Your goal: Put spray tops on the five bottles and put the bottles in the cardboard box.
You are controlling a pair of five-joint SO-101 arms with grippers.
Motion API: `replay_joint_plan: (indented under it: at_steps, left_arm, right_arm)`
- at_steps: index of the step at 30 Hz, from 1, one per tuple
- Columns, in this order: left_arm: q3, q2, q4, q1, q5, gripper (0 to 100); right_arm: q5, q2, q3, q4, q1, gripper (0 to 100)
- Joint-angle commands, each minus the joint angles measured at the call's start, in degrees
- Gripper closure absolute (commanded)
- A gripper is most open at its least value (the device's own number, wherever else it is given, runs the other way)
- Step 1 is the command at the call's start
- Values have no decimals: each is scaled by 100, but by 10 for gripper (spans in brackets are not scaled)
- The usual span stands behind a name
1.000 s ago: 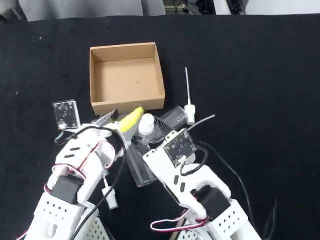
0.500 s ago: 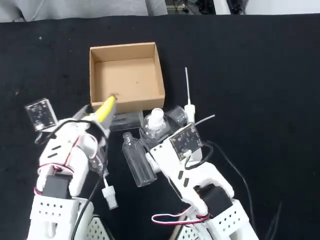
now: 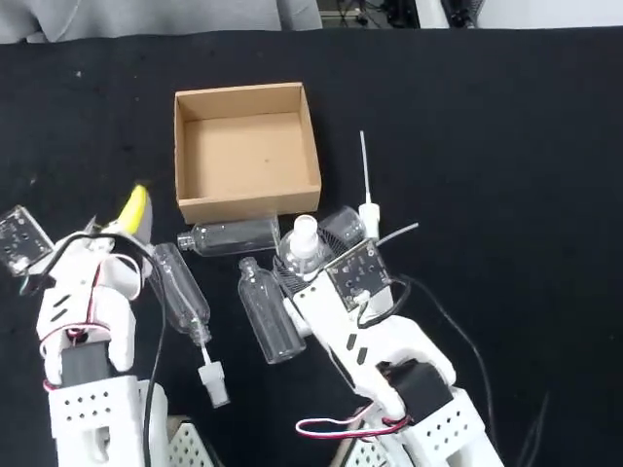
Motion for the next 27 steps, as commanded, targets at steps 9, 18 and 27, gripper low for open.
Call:
replay_joint_plan:
  at_steps: [9,18,27]
  left_arm:
    - [426,-70,-18,-514,-1389,890]
    - [541,-70,0,-514,-1635,928]
    - [629,-70,-26,-611,-1653,927]
  right_arm:
    - [0,-75,-286,220,123,942]
    - [9,-75,-418,246,123,942]
    - [18,-31,-892,633,132,941]
